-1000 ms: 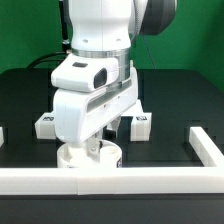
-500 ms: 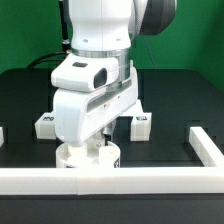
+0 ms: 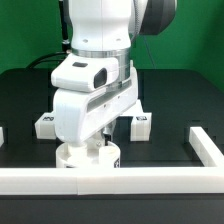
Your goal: Assemble stool
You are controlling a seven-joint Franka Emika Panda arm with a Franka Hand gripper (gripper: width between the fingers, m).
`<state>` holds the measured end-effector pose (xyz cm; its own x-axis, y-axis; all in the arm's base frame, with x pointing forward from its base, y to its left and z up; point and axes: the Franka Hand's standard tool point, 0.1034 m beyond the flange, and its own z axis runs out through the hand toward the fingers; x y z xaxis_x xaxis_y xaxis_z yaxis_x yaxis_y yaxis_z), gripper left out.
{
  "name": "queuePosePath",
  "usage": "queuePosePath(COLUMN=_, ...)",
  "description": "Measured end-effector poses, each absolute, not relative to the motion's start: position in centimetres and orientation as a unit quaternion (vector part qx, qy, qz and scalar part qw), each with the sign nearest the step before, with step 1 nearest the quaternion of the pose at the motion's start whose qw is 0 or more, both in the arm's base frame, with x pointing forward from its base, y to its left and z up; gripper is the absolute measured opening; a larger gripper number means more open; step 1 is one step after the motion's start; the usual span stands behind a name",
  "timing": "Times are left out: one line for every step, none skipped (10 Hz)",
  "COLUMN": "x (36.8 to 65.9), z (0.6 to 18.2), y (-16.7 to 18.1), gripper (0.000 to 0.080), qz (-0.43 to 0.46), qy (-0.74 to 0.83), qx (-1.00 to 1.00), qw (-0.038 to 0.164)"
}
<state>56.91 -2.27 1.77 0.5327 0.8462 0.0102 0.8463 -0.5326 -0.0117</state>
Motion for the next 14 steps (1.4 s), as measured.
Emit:
queuePosePath(x=57.1, z=1.8, y=-0.7, gripper=0.0025, qz=-0.011, qy=-0.482, qx=-0.876, qw=0.006)
queuePosePath(x=57.1, z=1.8, y=0.9, gripper=0.0025, qz=-0.012, qy=-0.49, qx=-0.871, qw=0.007)
queuePosePath(x=57.1, z=1.8, y=2.2, gripper=0.0025, qz=-0.012, qy=-0.495, qx=-0.869, qw=0.007)
queuePosePath(x=57.0, z=1.8, y=3.5, gripper=0.0025, qz=-0.012, qy=-0.49, qx=-0.871, qw=0.008)
queuePosePath(x=57.0, z=1.8, y=5.1, gripper=0.0025, qz=-0.012, qy=-0.489, qx=-0.872, qw=0.008)
queuePosePath(x=56.9, z=1.7, y=6.3, gripper=0.0025, qz=-0.012, qy=-0.486, qx=-0.874, qw=0.009)
queuePosePath(x=57.1, z=1.7, y=7.3, gripper=0.0025, qz=-0.014, qy=-0.482, qx=-0.876, qw=0.008)
queuePosePath(x=57.3, z=1.7, y=7.9, gripper=0.0025, qz=-0.017, qy=-0.485, qx=-0.874, qw=0.008)
queuePosePath(x=57.5, z=1.7, y=8.4, gripper=0.0025, qz=-0.018, qy=-0.484, qx=-0.875, qw=0.007)
queuePosePath(x=57.5, z=1.8, y=8.9, gripper=0.0025, qz=-0.019, qy=-0.483, qx=-0.875, qw=0.008)
queuePosePath(x=57.5, z=1.8, y=9.6, gripper=0.0025, qz=-0.019, qy=-0.483, qx=-0.876, qw=0.008)
queuePosePath(x=57.5, z=1.8, y=10.2, gripper=0.0025, qz=-0.019, qy=-0.482, qx=-0.876, qw=0.008)
queuePosePath(x=57.6, z=1.8, y=10.8, gripper=0.0025, qz=-0.019, qy=-0.48, qx=-0.877, qw=0.008)
queuePosePath(x=57.6, z=1.8, y=11.2, gripper=0.0025, qz=-0.019, qy=-0.479, qx=-0.877, qw=0.008)
